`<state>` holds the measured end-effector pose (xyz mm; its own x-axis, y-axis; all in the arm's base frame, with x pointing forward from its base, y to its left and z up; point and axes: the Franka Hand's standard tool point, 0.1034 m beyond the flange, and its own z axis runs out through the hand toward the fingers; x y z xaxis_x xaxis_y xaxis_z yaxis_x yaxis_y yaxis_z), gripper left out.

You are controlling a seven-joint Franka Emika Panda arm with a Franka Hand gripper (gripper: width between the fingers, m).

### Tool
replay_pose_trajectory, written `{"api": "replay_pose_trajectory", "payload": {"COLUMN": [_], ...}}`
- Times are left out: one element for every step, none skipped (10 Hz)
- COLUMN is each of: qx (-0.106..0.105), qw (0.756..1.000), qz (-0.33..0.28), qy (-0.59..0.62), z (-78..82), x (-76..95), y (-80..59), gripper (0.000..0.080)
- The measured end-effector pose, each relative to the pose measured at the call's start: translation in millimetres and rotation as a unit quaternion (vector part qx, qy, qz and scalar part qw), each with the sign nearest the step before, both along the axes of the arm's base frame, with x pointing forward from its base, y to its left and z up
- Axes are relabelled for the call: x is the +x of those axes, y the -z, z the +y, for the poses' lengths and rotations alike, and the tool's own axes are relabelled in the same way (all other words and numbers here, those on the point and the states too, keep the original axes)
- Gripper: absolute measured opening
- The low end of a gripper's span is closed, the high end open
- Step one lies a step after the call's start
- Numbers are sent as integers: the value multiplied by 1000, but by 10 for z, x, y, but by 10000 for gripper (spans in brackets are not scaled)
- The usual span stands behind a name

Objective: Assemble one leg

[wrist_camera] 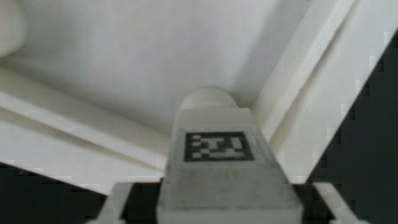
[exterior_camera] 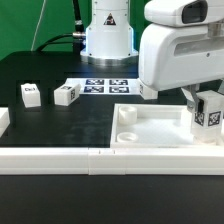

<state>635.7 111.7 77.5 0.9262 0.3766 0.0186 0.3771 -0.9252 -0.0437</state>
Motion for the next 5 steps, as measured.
{"api": "replay_pose_trajectory", "payload": {"qx": [0, 1, 2, 9, 15], "qw": [1000, 1000, 1000, 995, 985], "qz": [0, 1, 2, 5, 9], "qy": [3, 19, 28, 98, 171], "z": [1, 3, 3, 8, 29], "x": [0, -1, -2, -11, -15], "y": [0, 1, 2, 17, 18], "gripper": [291, 290, 290, 290, 290]}}
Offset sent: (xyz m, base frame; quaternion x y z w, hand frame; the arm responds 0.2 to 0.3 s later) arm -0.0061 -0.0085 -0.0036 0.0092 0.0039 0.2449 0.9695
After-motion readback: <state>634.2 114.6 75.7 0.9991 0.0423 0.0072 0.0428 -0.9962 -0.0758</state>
